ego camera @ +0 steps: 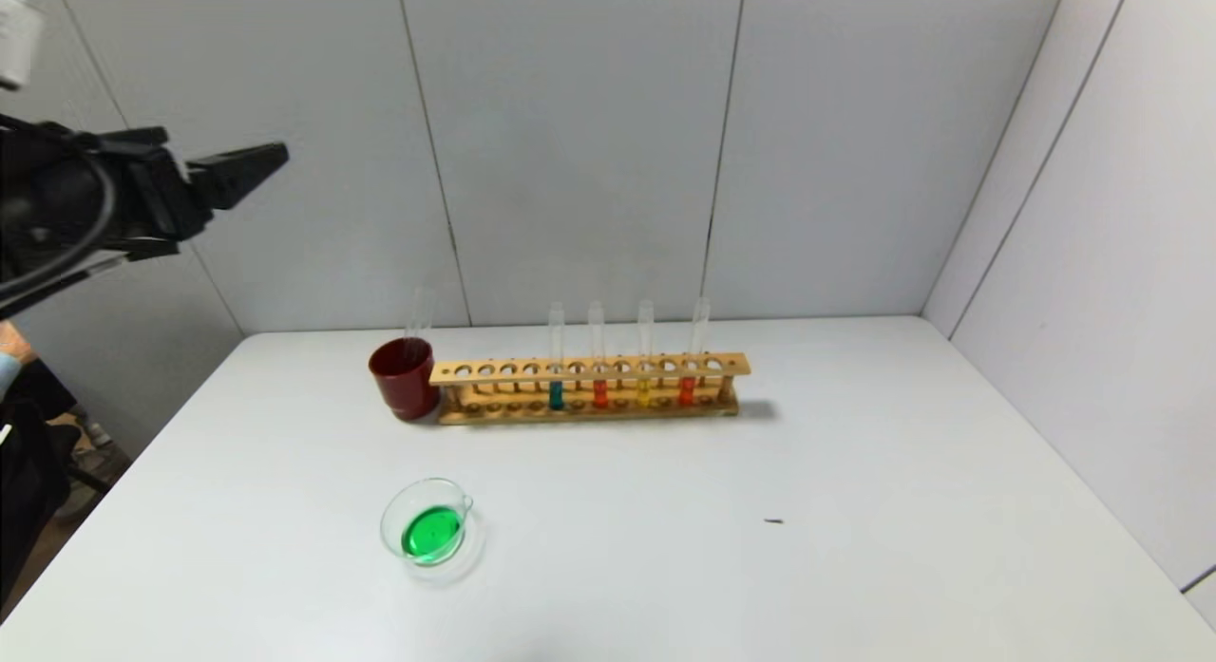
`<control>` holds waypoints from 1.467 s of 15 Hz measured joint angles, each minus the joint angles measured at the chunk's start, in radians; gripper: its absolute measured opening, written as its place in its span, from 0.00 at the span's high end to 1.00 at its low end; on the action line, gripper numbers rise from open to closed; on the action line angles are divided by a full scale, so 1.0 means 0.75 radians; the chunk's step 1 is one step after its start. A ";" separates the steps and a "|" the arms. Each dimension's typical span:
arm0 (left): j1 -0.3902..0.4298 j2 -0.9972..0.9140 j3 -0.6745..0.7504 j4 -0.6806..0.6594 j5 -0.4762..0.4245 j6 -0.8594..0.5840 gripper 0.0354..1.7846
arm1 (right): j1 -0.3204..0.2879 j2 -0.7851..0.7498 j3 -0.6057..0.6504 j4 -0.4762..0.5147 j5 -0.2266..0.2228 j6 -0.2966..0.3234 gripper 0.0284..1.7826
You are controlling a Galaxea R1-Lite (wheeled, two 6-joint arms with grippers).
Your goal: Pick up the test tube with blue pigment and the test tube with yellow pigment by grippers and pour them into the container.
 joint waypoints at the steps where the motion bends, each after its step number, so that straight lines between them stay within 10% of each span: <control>1: -0.001 -0.137 0.021 0.078 0.000 0.001 0.02 | -0.001 0.000 0.000 0.000 0.001 0.001 0.02; 12: -0.003 -1.529 0.376 1.006 -0.171 0.140 0.02 | 0.001 0.000 0.000 0.000 0.001 0.001 0.02; 22: 0.001 -1.731 1.146 0.568 0.166 -0.028 0.02 | 0.001 0.000 0.000 0.000 0.001 0.000 0.02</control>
